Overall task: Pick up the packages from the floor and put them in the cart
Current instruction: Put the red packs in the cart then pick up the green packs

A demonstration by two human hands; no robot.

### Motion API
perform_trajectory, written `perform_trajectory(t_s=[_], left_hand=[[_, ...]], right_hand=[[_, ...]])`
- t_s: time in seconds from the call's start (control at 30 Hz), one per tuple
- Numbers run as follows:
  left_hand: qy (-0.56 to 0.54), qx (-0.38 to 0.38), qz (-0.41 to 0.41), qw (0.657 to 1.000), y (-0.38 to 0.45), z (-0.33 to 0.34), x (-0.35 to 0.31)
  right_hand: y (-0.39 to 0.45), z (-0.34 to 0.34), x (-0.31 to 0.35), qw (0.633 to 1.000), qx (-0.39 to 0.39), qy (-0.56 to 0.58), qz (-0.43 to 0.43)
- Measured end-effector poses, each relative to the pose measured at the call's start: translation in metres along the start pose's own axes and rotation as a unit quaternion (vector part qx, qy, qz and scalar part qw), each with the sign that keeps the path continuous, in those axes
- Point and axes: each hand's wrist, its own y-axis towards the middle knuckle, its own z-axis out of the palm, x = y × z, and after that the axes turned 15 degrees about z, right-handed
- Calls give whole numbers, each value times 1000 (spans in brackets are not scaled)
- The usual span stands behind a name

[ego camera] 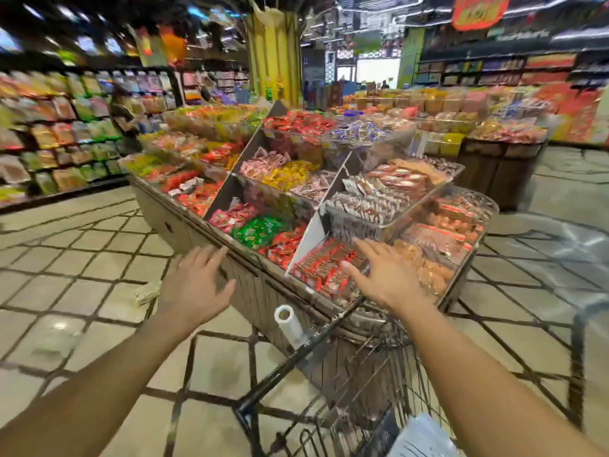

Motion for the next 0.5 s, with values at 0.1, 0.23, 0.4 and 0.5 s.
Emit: perform_trajectory(t_s=[0.1, 0.23, 0.4, 0.5], left_hand=[[1, -30, -51, 998, -30, -10, 63], [30, -19, -135, 990, -70, -30, 151], [59, -33, -184, 981, -112, -39, 273], [68, -38, -213, 974, -135, -37, 349]], right_hand=[[19, -1, 79, 998, -19, -13, -56], [38, 12, 191, 992, -27, -23, -122], [51, 48, 333, 984, -50, -25, -170], [54, 74, 415, 982, -44, -25, -182]])
